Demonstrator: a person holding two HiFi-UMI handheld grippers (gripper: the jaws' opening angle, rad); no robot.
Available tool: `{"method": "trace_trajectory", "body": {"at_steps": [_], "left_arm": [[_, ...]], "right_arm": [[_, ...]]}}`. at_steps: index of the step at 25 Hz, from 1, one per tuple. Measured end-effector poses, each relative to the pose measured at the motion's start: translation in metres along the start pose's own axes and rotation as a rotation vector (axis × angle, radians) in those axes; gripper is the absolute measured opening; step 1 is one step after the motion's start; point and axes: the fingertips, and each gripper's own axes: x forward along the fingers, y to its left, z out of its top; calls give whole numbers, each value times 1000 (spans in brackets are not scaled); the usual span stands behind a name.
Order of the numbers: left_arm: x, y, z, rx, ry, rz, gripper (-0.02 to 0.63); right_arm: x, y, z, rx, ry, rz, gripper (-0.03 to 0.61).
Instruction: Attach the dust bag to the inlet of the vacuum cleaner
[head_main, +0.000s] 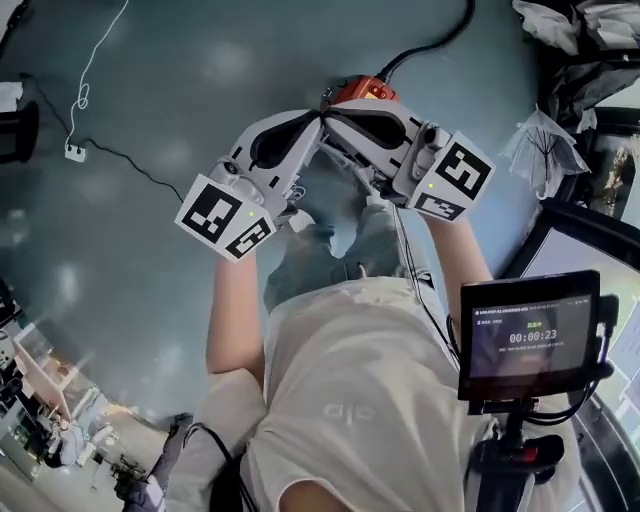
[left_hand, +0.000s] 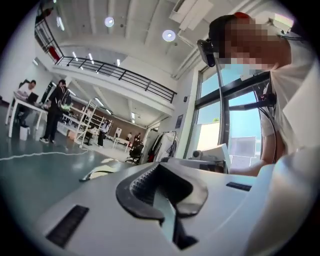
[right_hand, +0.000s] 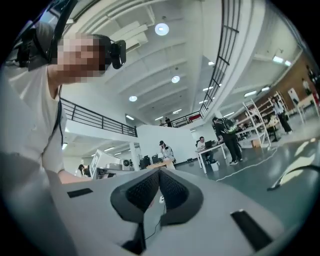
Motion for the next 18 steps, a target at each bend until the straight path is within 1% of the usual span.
{"method": "trace_trajectory", "body": {"at_steps": [1, 2, 4, 6, 7, 9, 12, 16, 18], "left_arm": [[-1, -1, 18, 17, -16, 10, -8], [-2, -4, 35, 10, -38, 16, -8], [-10, -7, 69, -60, -115, 45, -8], [-23, -6, 102, -134, -215, 92, -8], [-27, -5, 116, -150, -247, 110, -8], [-28, -7, 136, -132, -265, 140, -8], [-32, -15, 148, -78, -250, 182, -8], [-30, -19, 170, -81, -291, 188, -8], [-28, -20, 175, -78, -289, 189, -8]], "right_arm": [[4, 2, 19, -40, -7, -1, 14], [5, 5, 36, -62, -14, -4, 14], [-3, 7, 73, -64, -62, -30, 14], [-18, 6, 111, -25, -146, -47, 14], [-26, 4, 129, -7, -182, -45, 14], [-42, 1, 157, -16, -224, -41, 14], [-64, 1, 175, -54, -247, -73, 14], [-75, -10, 192, -50, -264, -117, 13], [-73, -15, 195, -25, -268, -118, 12]]}}
